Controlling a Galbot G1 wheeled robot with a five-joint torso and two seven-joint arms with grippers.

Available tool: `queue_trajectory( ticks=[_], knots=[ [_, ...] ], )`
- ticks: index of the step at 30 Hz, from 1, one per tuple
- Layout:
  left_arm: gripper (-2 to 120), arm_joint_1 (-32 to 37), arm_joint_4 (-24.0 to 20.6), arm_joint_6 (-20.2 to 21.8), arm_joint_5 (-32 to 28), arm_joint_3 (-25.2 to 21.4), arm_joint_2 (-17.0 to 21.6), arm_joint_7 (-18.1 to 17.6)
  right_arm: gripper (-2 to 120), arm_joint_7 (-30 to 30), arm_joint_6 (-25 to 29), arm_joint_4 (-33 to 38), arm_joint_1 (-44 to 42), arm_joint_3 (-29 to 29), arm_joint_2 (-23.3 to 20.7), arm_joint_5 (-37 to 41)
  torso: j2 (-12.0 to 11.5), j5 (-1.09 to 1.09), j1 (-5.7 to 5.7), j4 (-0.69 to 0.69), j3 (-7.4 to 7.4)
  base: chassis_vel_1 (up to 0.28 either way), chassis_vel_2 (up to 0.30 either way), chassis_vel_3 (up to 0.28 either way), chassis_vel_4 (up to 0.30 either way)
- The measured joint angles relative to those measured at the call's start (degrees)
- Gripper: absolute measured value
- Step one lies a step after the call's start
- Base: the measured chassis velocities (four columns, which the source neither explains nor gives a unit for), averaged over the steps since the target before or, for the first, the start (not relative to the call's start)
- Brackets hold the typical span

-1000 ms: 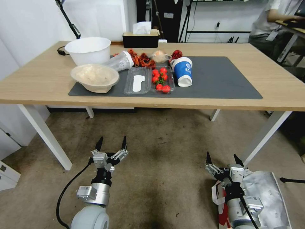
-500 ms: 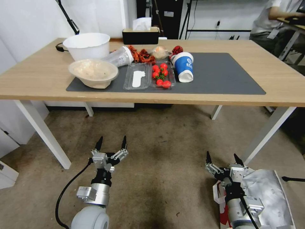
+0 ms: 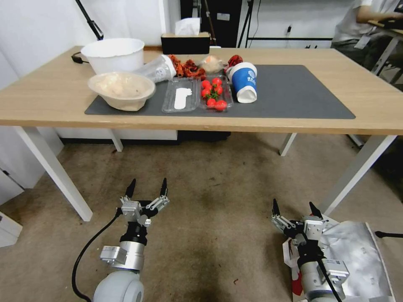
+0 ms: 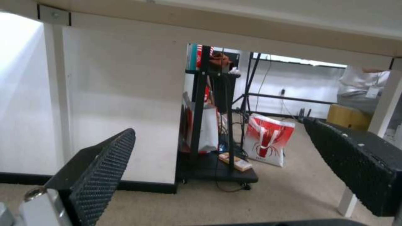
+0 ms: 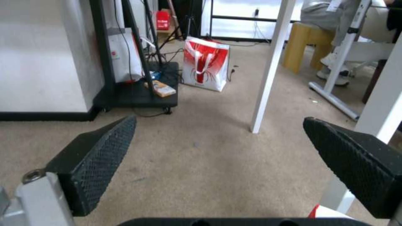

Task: Pick up the food delivery bag from the floor and place it on the table.

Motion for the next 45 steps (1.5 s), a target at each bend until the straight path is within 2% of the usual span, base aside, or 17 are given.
queue_trajectory(
  ticks=[16, 45],
  knots=[
    [100, -0.10, 0.24, -0.76, -0.18, 0.16, -0.11, 0.30, 100, 0.01, 0.16, 0.12, -0.16, 0.05, 0.00, -0.09, -3.98, 0.00, -1.18, 0.00, -2.78, 0.000, 0.000, 0.000, 0.000],
    [100, -0.36, 0.51, -1.53, -0.62, 0.37, -0.22, 0.57, 100, 0.10, 0.24, -0.08, 0.01, 0.13, 0.00, 0.12, -10.09, 0.00, -2.57, 0.00, -7.50, 0.000, 0.000, 0.000, 0.000]
  ],
)
